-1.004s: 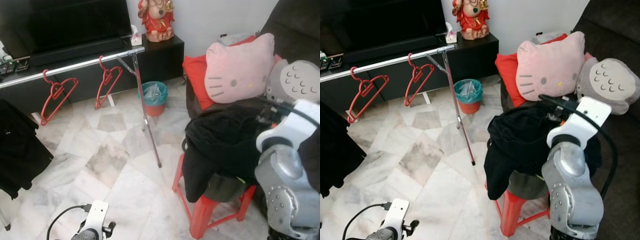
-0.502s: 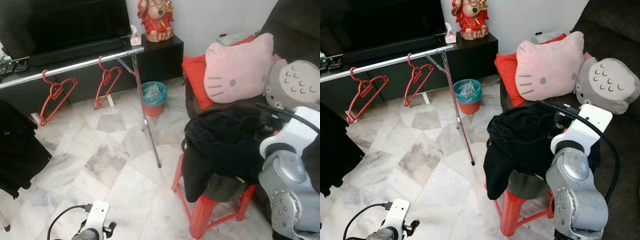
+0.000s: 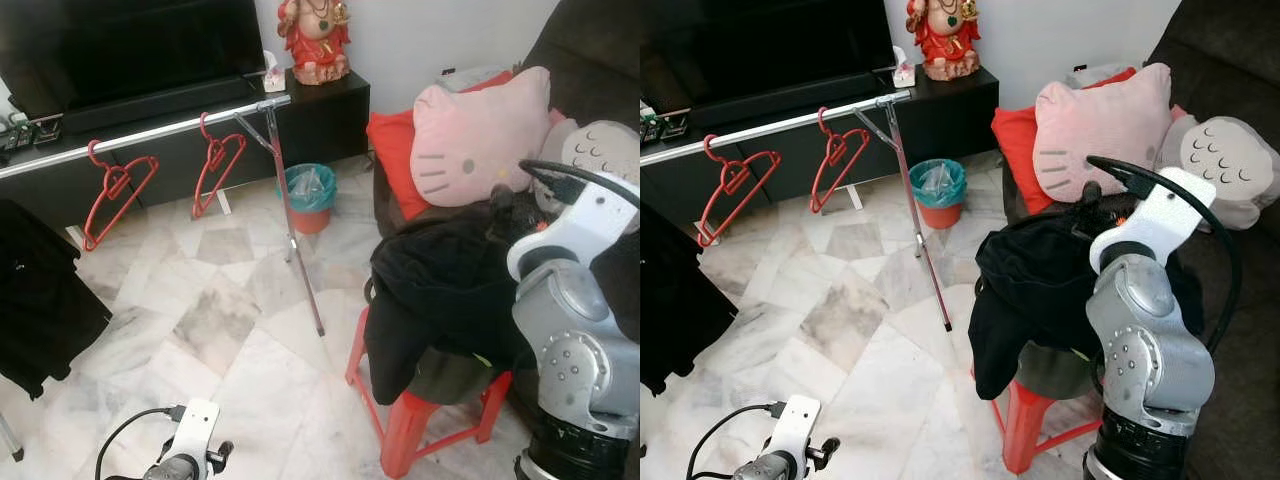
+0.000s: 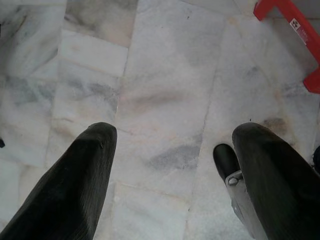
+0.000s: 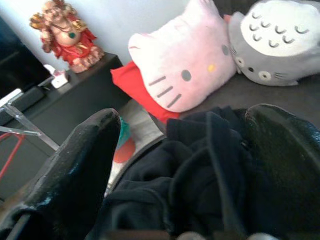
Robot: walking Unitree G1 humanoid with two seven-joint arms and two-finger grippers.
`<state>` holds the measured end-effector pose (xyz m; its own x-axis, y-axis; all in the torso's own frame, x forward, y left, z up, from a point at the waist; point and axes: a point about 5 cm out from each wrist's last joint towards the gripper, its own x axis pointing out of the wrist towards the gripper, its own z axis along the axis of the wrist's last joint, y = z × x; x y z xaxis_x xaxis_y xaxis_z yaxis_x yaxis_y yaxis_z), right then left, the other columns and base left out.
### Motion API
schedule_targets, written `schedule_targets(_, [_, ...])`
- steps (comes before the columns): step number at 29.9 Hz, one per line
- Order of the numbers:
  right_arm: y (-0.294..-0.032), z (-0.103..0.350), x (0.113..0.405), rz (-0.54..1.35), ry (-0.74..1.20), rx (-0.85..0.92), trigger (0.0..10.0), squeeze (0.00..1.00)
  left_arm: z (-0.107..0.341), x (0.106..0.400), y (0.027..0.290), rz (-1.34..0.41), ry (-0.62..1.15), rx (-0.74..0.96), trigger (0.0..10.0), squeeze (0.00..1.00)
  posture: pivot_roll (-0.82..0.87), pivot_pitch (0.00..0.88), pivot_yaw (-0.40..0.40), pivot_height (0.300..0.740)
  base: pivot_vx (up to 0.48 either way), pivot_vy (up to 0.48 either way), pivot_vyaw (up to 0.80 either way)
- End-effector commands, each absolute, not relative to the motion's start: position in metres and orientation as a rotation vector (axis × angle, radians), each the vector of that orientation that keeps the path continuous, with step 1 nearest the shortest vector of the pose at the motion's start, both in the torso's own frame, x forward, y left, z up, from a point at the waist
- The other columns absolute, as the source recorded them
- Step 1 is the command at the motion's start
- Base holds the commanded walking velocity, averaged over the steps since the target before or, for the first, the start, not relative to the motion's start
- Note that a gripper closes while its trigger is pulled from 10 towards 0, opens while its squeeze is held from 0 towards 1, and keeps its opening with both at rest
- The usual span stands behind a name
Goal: Hang hanger
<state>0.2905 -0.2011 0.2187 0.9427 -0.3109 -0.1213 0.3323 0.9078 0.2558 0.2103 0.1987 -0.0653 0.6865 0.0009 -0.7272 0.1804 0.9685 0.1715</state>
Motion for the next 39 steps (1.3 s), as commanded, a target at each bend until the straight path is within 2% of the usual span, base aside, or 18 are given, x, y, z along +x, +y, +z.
schedule_targets(1, [-0.200, 0.220, 0.292, -0.332, 0.097, 0.279, 10.0, 1.00, -0.066, 0.207, 0.203, -0.101, 0.824, 0.252, 10.0, 0.00, -0.12, 0.000, 0.107, 0.740, 0.000, 0.000, 0.00])
schedule_targets(13, [-0.197, 0.210, 0.293, -0.273, 0.211, 0.237, 10.0, 1.00, -0.066, 0.209, 0.203, -0.102, 0.822, 0.251, 10.0, 0.00, -0.12, 0.000, 0.103, 0.740, 0.000, 0.000, 0.00])
schedule_targets(14, [-0.198, 0.210, 0.293, -0.275, 0.217, 0.233, 10.0, 0.85, -0.066, 0.209, 0.203, -0.102, 0.822, 0.250, 10.0, 0.00, -0.12, 0.000, 0.102, 0.740, 0.000, 0.000, 0.00])
schedule_targets(15, [-0.198, 0.209, 0.293, -0.278, 0.221, 0.230, 10.0, 0.24, -0.066, 0.209, 0.202, -0.102, 0.823, 0.250, 10.0, 0.00, -0.12, 0.000, 0.102, 0.740, 0.000, 0.000, 0.00])
schedule_targets(16, [-0.200, 0.208, 0.293, -0.285, 0.228, 0.231, 10.0, 0.00, -0.066, 0.209, 0.202, -0.103, 0.824, 0.249, 10.0, 0.00, -0.12, 0.000, 0.101, 0.740, 0.000, 0.000, 0.00])
schedule_targets(39, [-0.200, 0.173, 0.291, -0.275, 0.358, 0.298, 10.0, 0.00, -0.068, 0.205, 0.202, -0.102, 0.835, 0.247, 10.0, 0.00, -0.12, 0.000, 0.096, 0.740, 0.000, 0.000, 0.00])
